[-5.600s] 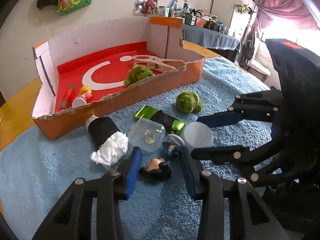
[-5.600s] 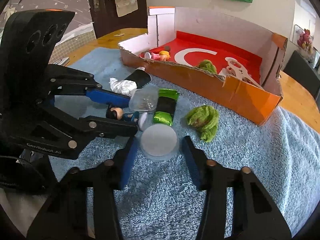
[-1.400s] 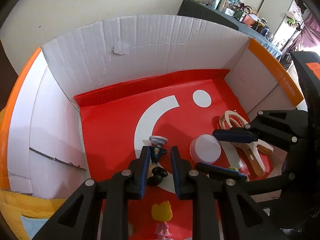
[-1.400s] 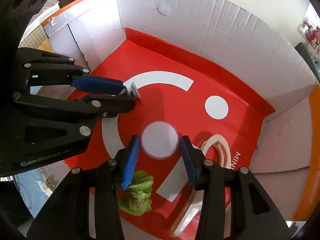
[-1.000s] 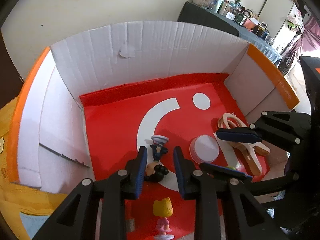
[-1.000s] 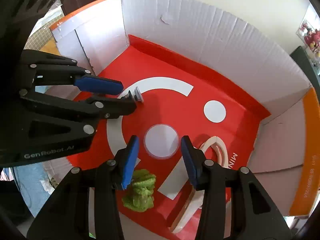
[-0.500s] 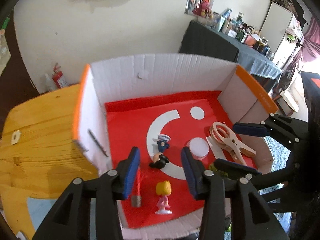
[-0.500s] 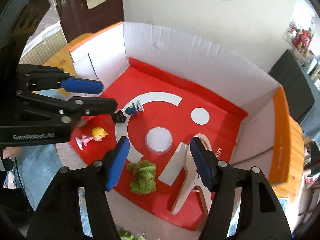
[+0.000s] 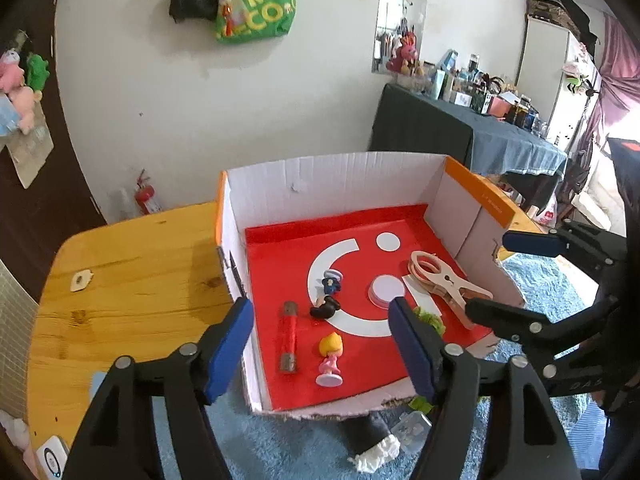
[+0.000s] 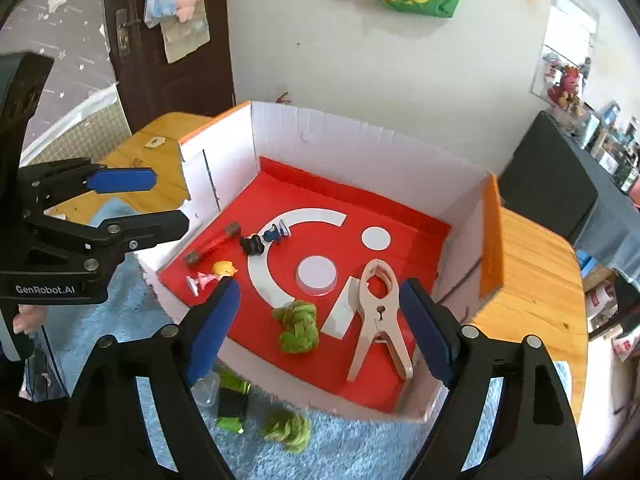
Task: Organize objects
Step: 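Lower and release the figurine and white lid with both tools inside the box, then withdraw both tools from the box back over the towel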
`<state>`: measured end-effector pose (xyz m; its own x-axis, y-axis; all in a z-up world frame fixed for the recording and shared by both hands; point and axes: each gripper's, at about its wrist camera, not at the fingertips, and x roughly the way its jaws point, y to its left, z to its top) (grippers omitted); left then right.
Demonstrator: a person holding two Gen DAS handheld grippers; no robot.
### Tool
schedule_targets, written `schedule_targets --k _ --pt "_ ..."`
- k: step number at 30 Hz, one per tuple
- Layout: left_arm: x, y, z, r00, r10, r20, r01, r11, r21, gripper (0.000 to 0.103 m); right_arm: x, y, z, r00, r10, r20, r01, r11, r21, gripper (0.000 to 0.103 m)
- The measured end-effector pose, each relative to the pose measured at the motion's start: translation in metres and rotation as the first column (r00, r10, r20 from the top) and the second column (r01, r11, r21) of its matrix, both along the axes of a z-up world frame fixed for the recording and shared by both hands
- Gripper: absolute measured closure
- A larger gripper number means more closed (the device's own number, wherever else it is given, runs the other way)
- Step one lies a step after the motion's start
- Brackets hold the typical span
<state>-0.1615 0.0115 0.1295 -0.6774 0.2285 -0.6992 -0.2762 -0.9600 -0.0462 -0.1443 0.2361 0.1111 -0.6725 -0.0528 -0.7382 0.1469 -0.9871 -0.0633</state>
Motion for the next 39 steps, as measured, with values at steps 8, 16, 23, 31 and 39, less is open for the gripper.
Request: schedule_targets --k 8,16,23,31,39 --pt "0.031 -0.002 0.012 0.999 0.019 -0.047 -0.018 1.000 0.026 0.024 0.031 -0.006 0.016 0.997 -0.023 -0.074 0.024 1.000 0.011 0.014" --pt "0.068 0.000 0.018 0.993 0.053 -0.103 -0.050 0.998 0.034 0.017 0.059 -0.014 0.021 0.992 -0.041 -0.117 0.040 0.999 -0.010 0.010" --pt "0.097 -0.002 0.013 0.990 0.076 -0.119 -0.071 0.996 0.048 0.012 0.079 -0.021 0.014 0.989 -0.058 -0.136 0.055 0.998 -0.026 0.010" --pt "0.126 -0.007 0.005 0.977 0.132 -0.166 -0.123 0.990 0.065 0.005 0.100 -0.023 0.004 0.981 -0.094 -0.167 0.089 0.995 -0.036 0.007" --pt "0.139 -0.005 -0.029 0.980 0.157 -0.124 -0.149 0.986 0.070 0.005 0.118 -0.020 -0.023 0.975 -0.142 -0.172 0.130 0.988 -0.082 0.006"
